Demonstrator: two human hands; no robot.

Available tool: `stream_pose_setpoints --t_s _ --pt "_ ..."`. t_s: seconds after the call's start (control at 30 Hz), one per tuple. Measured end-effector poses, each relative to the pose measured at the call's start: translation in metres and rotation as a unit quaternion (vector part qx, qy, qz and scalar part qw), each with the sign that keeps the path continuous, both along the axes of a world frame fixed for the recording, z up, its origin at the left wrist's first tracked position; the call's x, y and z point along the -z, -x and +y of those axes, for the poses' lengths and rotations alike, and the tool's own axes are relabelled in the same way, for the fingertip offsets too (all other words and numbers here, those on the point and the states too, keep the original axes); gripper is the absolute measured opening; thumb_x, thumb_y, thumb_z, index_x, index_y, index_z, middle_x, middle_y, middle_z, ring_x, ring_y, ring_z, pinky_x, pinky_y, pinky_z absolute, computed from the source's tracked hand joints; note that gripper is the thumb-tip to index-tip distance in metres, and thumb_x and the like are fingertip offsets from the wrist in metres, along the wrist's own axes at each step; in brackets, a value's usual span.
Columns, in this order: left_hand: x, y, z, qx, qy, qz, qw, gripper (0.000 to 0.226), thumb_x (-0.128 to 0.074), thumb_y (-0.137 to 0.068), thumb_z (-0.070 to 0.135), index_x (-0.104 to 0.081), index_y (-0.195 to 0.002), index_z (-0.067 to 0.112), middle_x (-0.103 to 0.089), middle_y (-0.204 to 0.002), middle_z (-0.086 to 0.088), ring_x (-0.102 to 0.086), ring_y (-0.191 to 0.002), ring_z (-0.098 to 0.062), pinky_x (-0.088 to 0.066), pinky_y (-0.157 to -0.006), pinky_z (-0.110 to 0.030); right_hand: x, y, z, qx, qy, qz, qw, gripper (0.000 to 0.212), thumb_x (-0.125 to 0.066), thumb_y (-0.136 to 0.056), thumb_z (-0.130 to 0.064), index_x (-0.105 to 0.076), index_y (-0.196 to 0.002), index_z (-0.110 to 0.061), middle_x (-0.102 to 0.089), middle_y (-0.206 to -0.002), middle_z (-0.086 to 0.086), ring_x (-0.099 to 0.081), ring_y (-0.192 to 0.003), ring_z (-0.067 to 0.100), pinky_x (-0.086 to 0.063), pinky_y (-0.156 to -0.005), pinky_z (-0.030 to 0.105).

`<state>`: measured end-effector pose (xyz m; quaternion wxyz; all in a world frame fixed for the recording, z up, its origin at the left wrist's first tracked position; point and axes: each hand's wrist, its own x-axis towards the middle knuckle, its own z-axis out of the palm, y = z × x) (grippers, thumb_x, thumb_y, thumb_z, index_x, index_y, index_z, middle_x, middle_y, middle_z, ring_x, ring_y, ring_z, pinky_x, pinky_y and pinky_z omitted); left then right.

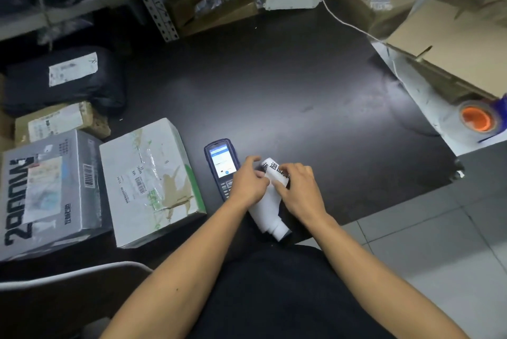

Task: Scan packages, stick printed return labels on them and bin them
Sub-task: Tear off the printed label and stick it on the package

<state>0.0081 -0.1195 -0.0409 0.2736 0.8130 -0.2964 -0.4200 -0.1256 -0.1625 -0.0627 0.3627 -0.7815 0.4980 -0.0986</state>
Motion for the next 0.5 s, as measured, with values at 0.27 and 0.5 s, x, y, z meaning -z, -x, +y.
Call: stream_pose_setpoints --t_s 0.27,0.5 --pt "-0.0036 0.0024 -0.004 0.0 0.033 0.03 0.999 0.057 -0.055 -0.09 0.005 -0.046 -0.141 0.027 -0.057 -0.086 0.015 -0.056 -0.092 -0.01 -0.039 -0.078 -0.021 0.0039 0.001 -0.0063 -0.003 -0.003 0.012 1.0 0.031 -0.062 -0.093 -0.038 -0.062 -0.119 -0.02 -0.054 -0.118 -0.005 -0.04 -0.116 0.016 -0.045 -0.083 0.031" --pt "0.0024 -0.0001 -0.0024 0.014 0.095 0.055 0.994 0.054 -0.055 -0.094 0.006 -0.045 -0.142 0.028 -0.062 -0.086 0.005 -0.06 -0.09 -0.01 -0.044 -0.079 -0.021 0.0034 0.0014 -0.0085 0.003 -0.002 -0.012 1.0 0.03 -0.057 -0.095 -0.045 -0.066 -0.108 -0.02 -0.057 -0.108 -0.007 -0.043 -0.107 0.013 -0.039 -0.077 0.026"
